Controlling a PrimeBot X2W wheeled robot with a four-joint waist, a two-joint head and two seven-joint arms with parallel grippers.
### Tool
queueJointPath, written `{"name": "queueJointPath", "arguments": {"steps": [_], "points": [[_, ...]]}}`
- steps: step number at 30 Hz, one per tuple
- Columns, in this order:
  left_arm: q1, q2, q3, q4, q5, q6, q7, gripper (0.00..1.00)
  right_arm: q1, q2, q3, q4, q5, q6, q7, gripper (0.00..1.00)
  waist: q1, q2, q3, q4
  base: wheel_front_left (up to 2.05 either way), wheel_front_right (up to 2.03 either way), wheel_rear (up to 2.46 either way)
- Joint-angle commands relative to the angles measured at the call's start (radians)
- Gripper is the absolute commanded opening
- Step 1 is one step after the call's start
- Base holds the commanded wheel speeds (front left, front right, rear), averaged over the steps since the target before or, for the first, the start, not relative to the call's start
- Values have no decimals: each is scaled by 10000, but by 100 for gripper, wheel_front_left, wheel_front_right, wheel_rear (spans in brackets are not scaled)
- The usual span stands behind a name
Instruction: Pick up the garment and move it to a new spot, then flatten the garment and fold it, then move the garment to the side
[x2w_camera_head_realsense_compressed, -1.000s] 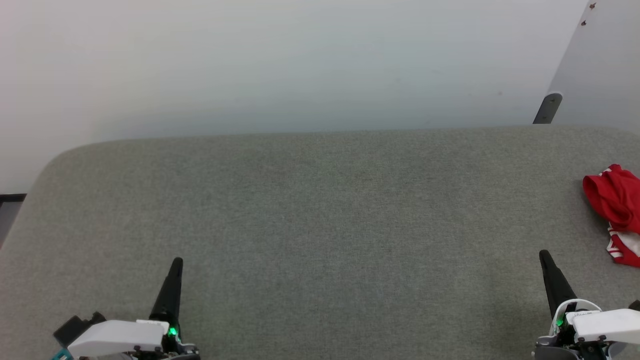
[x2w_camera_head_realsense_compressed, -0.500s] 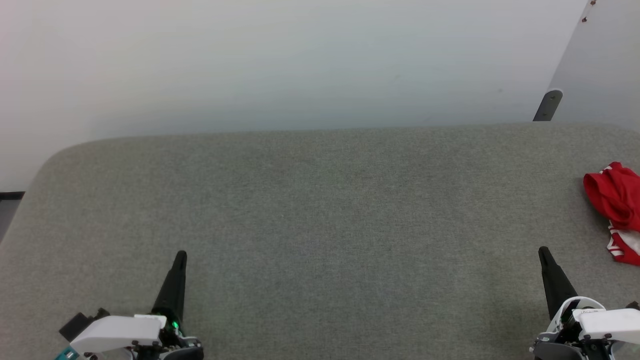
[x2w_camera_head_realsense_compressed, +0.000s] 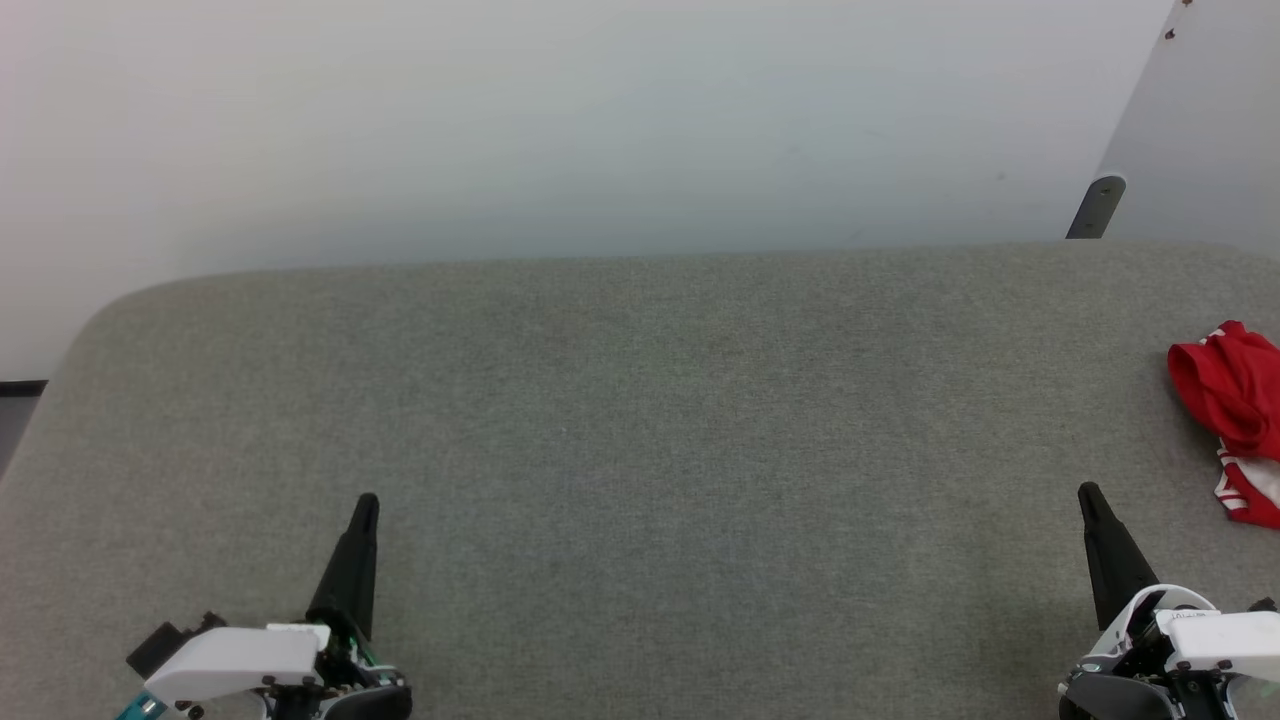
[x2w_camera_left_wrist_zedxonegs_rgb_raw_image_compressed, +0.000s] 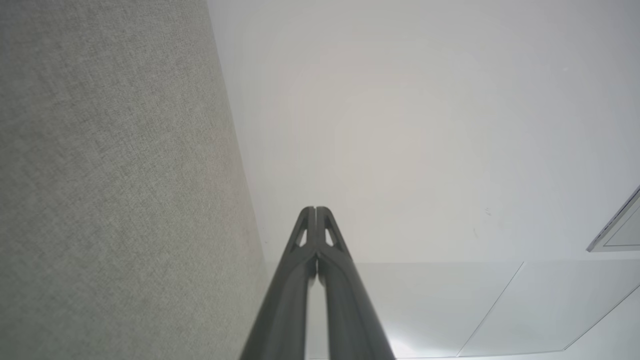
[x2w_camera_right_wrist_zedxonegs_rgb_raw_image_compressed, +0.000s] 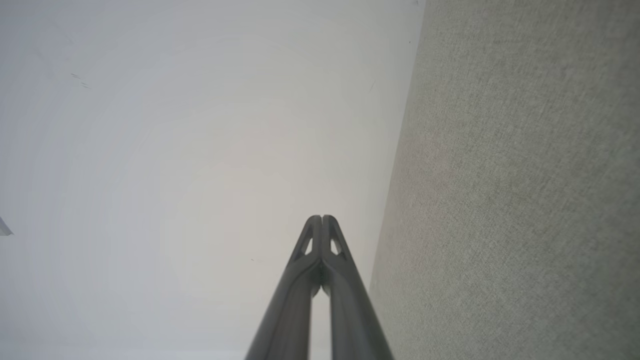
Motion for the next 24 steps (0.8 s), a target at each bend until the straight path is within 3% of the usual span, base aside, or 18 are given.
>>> {"name": "queueJointPath", "arguments": {"steps": [1,24], "points": [[-96,1,30,-20,-26,-53,21,0,-23,36,-4,-24,36,4,27,0,0,-1,0,0,0,0,0],[-94,1,27,-21,-28,-53,19,0,-23,34,0,-24,38,4,24,0,0,-1,0,0,0,0,0]]}}
